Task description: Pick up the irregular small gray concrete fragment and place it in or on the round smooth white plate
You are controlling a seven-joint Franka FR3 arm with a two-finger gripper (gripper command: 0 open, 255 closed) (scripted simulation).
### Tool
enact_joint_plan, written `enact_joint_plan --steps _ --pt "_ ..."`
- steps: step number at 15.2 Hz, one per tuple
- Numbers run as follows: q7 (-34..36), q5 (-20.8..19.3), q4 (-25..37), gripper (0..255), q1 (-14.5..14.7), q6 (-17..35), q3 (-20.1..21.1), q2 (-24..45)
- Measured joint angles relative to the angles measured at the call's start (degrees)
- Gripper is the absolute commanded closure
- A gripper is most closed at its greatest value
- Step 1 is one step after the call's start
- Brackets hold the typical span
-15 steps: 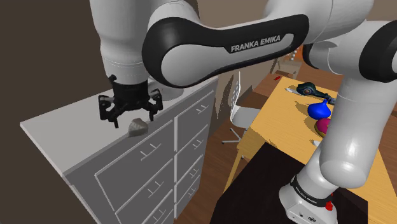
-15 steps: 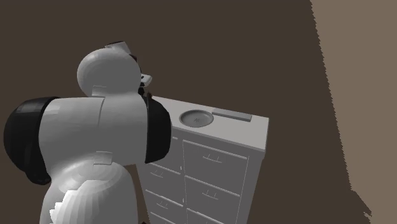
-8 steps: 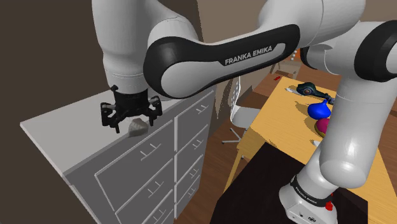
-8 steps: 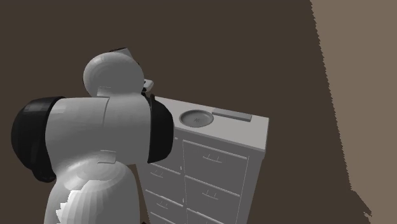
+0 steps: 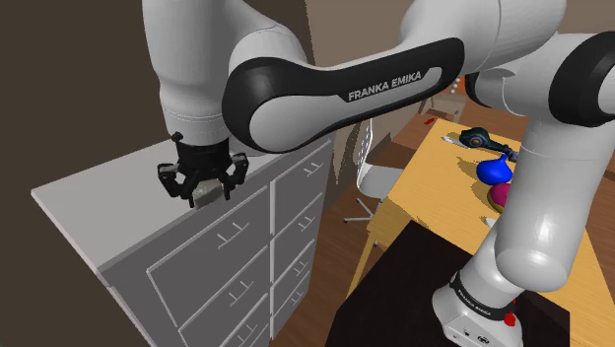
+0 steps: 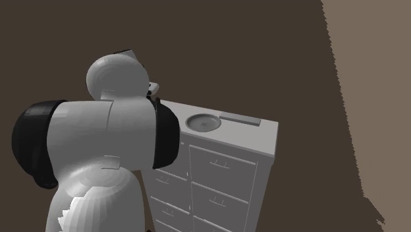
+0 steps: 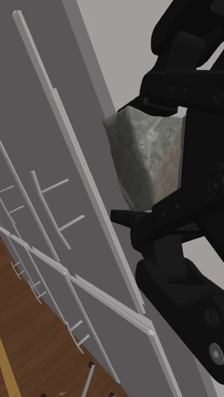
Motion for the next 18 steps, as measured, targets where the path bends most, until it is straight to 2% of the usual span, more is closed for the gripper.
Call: enact_joint_plan --steps 7,18 --pt "-0.1 0.1 0.3 255 0.0 -0.3 0.0 -0.1" --pt "-1.6 0.4 8.9 255 1.5 -8.3 0.4 0.4"
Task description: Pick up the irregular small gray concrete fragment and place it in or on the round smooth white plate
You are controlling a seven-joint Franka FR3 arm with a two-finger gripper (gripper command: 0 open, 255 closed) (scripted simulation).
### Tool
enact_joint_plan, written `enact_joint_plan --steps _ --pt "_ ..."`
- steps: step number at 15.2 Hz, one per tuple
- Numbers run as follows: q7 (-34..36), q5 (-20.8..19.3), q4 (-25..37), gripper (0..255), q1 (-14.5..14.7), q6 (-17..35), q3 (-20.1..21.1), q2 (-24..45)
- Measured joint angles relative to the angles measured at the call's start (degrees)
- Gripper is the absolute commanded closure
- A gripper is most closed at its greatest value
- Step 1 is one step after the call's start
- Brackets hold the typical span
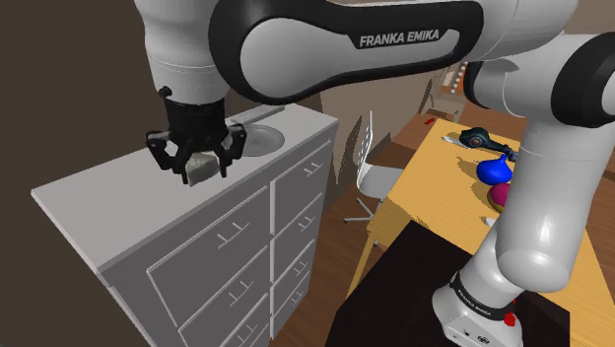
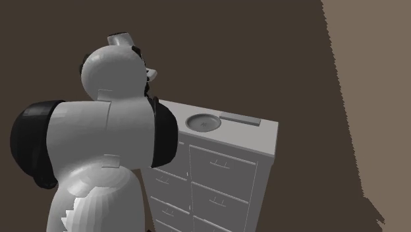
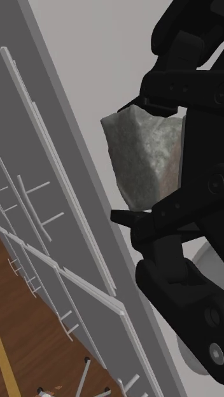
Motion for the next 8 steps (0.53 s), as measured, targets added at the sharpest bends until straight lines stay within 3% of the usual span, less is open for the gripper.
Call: enact_joint_plan --steps 6,8 --pt "-0.7 -0.5 5.3 255 1.3 -4.6 0.0 0.8" --pt "-2.5 0.3 4.7 255 -0.5 -4.1 -0.2 0.1"
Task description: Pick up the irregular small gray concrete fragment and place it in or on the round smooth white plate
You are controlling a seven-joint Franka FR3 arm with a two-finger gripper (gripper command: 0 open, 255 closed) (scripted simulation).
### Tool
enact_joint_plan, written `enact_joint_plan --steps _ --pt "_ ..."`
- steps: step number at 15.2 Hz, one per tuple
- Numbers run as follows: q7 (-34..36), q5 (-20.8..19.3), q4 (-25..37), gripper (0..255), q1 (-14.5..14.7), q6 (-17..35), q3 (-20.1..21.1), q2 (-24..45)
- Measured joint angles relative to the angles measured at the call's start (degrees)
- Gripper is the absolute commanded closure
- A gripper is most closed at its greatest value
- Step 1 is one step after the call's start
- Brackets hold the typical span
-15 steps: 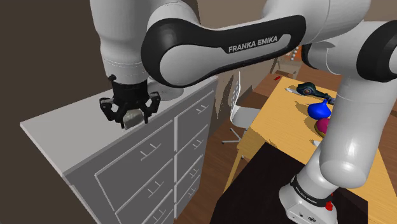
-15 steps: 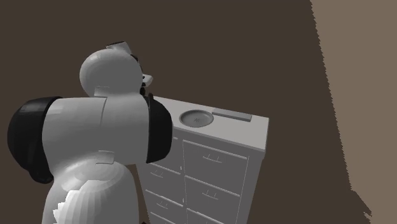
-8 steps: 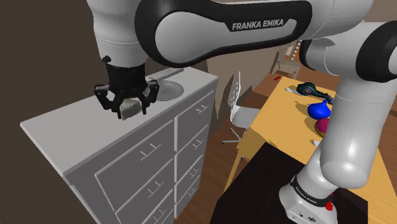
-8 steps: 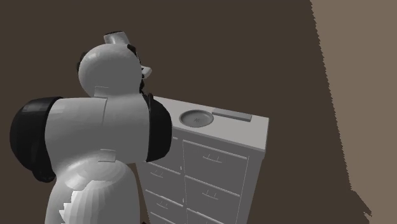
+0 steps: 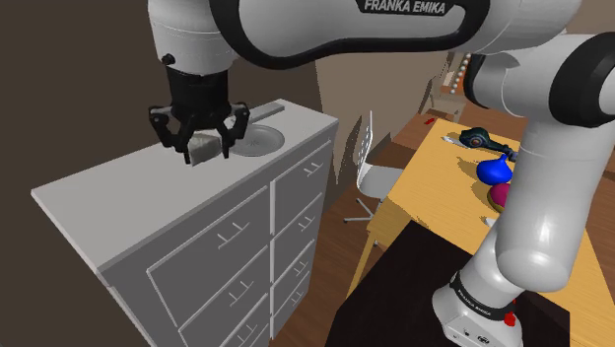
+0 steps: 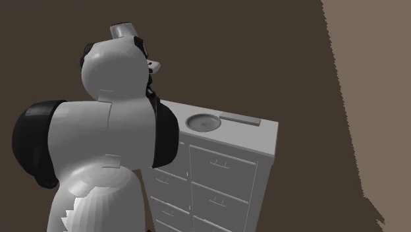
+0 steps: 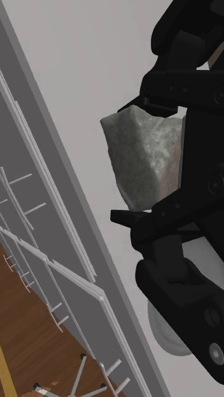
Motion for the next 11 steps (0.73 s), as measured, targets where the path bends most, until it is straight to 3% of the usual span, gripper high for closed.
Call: enact_joint_plan --steps 6,11 --pt "-8.1 3.5 -3.3 255 -7.6 2.8 -1.6 -3.1" --pt "-14.4 4.7 -3.5 255 -12.1 4.3 -3.4 -3.2"
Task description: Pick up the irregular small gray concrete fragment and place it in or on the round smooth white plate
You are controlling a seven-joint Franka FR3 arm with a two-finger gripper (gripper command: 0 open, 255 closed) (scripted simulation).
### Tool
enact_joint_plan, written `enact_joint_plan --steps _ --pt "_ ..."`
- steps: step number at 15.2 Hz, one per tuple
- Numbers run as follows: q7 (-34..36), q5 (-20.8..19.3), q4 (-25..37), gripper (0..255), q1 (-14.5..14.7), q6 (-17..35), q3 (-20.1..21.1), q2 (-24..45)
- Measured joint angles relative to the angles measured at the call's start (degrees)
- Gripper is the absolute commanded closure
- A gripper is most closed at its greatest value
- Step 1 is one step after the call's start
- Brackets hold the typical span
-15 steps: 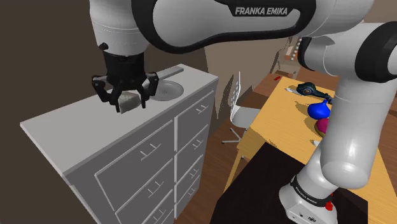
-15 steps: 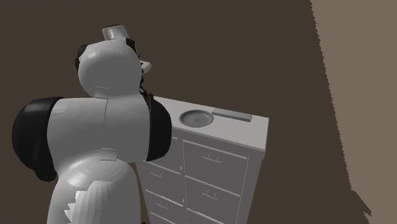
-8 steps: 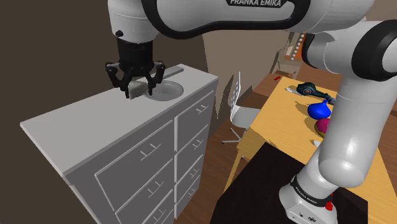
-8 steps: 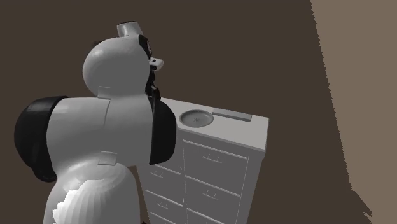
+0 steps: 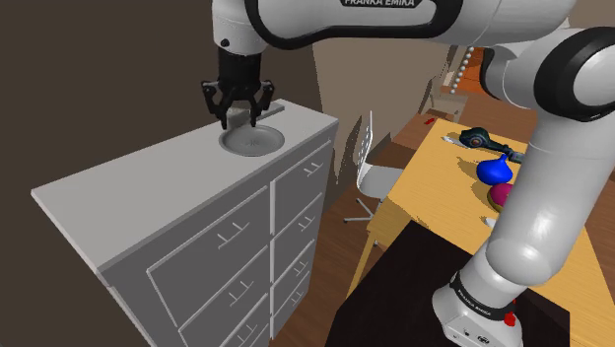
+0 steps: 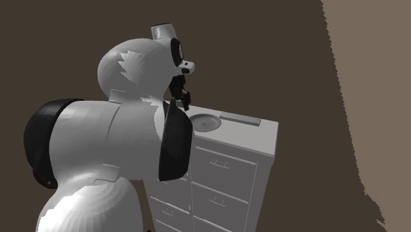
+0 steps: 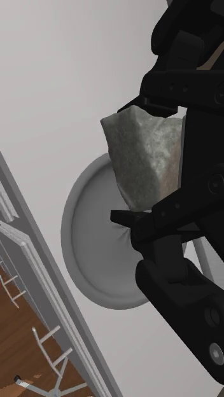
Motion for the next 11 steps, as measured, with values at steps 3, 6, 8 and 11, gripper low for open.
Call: enact_joint_plan --steps 3,6,8,11 --pt "-3.5 0.3 1.0 255 -2.2 0.0 -1.1 0.6" --pt "-6.8 0.2 2.2 255 -4.2 0.5 -2.3 1.8" --pt "-7.2 0.3 0.9 255 -4.7 1.8 -2.5 1.8" --pt "-7.3 0.6 -1.8 255 -5.5 4.2 -2.6 1.3"
